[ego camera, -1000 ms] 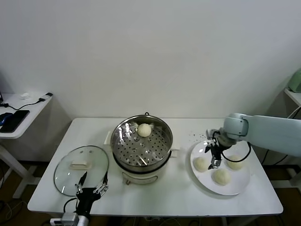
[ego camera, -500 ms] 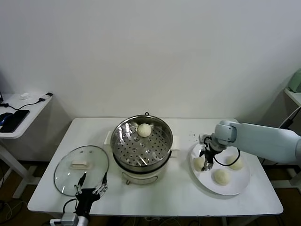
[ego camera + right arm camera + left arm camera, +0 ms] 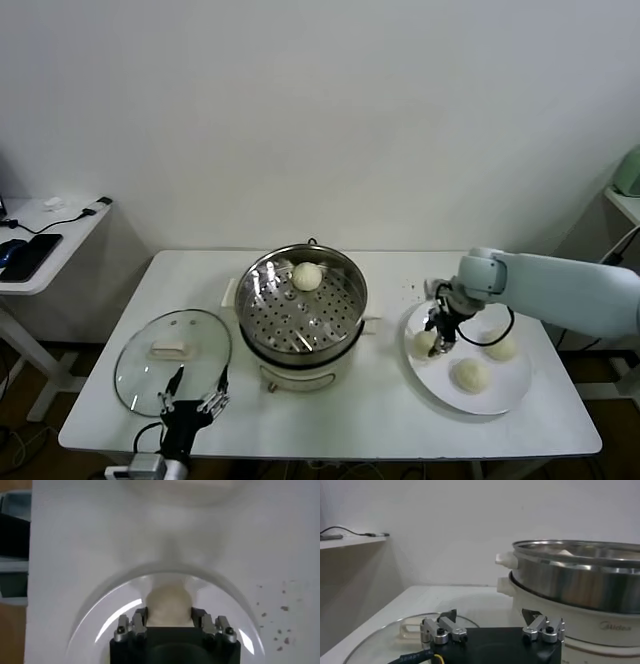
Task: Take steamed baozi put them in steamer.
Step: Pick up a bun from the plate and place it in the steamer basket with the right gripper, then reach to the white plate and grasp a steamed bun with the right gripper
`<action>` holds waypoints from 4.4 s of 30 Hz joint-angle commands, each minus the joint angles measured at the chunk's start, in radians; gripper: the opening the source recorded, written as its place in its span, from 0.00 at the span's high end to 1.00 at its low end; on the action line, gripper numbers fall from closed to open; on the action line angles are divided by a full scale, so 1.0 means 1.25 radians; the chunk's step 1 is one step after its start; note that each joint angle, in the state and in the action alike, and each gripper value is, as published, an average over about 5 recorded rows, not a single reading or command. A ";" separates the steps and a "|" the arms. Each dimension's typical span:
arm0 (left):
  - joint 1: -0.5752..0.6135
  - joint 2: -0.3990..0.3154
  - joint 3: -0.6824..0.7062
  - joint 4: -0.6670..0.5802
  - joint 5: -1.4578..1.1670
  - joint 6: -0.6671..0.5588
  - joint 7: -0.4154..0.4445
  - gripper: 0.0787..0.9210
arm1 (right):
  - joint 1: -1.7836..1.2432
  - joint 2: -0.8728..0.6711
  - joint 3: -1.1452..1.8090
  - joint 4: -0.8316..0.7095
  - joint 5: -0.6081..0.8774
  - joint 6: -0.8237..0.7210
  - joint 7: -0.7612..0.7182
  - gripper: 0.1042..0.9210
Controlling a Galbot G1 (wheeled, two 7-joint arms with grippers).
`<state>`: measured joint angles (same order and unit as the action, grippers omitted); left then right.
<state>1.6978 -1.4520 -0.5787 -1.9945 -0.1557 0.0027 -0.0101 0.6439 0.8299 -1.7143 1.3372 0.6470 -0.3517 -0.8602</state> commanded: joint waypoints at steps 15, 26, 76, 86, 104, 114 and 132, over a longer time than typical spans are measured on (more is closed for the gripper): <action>-0.008 0.005 0.006 -0.021 -0.002 0.005 0.004 0.12 | 0.408 0.343 0.002 0.125 0.440 -0.137 0.015 0.40; -0.016 0.006 0.010 -0.013 -0.002 0.002 0.006 0.12 | 0.192 0.493 0.048 0.006 0.420 -0.201 0.130 0.40; -0.007 0.008 0.016 -0.019 0.001 -0.005 0.009 0.12 | 0.284 0.316 -0.039 -0.071 0.300 0.033 -0.146 0.12; -0.012 0.007 0.020 -0.009 0.001 -0.011 0.007 0.12 | 0.413 -0.028 -0.217 0.118 0.104 0.092 -0.188 0.12; -0.010 0.006 -0.003 -0.006 -0.004 -0.009 0.006 0.12 | 0.011 -0.252 -0.026 0.159 -0.153 0.014 -0.070 0.12; -0.008 0.001 -0.001 0.002 -0.001 -0.011 0.005 0.12 | -0.164 -0.250 0.122 0.113 -0.205 -0.021 -0.029 0.12; -0.006 0.004 0.010 0.020 0.002 -0.018 0.005 0.12 | -0.248 -0.215 0.179 0.074 -0.250 -0.046 0.001 0.12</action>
<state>1.6907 -1.4481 -0.5666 -1.9725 -0.1530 -0.0191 -0.0045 0.4028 0.5673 -1.5386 1.4405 0.3694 -0.3980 -0.8763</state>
